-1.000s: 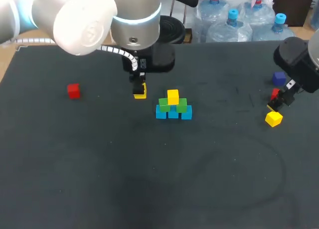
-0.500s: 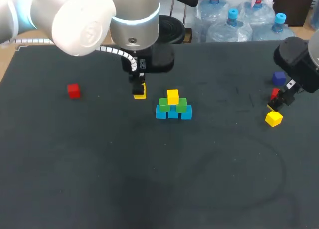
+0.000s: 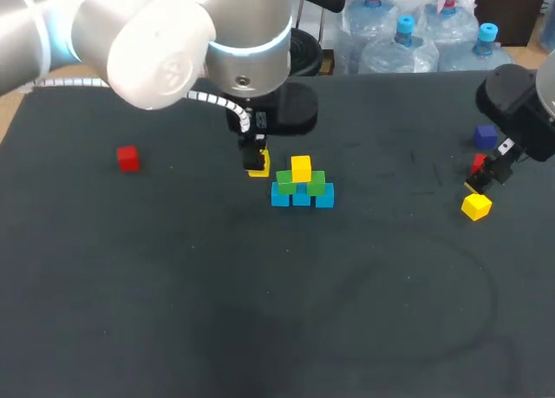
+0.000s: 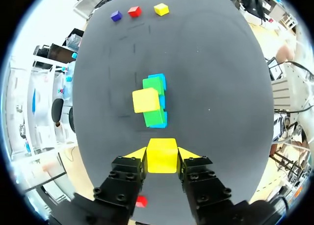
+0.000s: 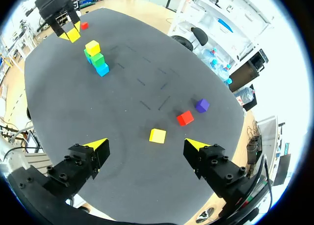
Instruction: Place the blue cubes, place green cubes on the blue cubes, place the yellow cubes on the green cubes, then place the red cubes on the yellow cubes, and place purple cube on the red cubes.
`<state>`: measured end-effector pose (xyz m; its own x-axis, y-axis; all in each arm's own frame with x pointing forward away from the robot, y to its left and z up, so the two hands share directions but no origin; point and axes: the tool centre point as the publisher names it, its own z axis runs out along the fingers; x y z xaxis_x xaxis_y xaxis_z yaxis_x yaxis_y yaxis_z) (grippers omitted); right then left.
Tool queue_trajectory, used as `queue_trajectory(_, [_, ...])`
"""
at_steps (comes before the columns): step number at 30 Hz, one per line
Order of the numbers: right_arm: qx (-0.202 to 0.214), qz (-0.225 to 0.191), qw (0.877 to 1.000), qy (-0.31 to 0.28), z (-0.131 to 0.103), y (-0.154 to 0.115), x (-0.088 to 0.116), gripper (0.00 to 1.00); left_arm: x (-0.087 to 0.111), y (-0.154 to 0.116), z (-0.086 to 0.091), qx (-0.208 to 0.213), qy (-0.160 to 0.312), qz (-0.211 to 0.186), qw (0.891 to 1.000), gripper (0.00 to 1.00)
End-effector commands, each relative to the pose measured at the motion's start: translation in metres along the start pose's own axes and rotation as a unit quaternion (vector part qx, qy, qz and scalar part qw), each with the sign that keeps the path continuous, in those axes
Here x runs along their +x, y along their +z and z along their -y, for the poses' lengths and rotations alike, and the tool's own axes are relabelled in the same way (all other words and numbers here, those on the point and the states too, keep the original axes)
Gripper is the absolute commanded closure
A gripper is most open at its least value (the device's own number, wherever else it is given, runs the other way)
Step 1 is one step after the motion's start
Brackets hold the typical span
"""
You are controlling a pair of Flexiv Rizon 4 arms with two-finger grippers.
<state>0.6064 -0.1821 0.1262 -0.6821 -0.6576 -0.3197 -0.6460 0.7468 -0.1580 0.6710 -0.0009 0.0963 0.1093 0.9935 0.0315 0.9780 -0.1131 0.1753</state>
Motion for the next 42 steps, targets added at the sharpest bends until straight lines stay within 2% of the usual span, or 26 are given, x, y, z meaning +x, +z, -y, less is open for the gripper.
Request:
queue_trajectory(1, [0.002, 0.002, 1.0, 0.001, -0.001, 0.001, 0.001, 0.0, -0.012, 0.01, -0.012, 0.009, 0.007, -0.005, 1.0, 1.0])
queue_trajectory(9, [0.002, 0.002, 1.0, 0.001, -0.001, 0.001, 0.001, 0.0, -0.023, 0.017, -0.024, 0.027, 0.021, -0.023, 0.999, 1.0])
queue_trajectory(15, [0.002, 0.002, 1.0, 0.001, -0.001, 0.001, 0.001, 0.0, -0.023, 0.018, -0.029, 0.047, 0.01, -0.03, 0.998, 1.0])
queue_trajectory(26, [0.002, 0.002, 1.0, 0.001, -0.001, 0.001, 0.001, 0.0, -0.018, 0.026, -0.028, 0.088, -0.032, -0.041, 0.995, 1.0])
queue_trajectory(42, [0.002, 0.002, 1.0, 0.001, -0.001, 0.001, 0.001, 0.0, -0.021, 0.026, -0.03, 0.099, -0.055, -0.027, 0.993, 1.0])
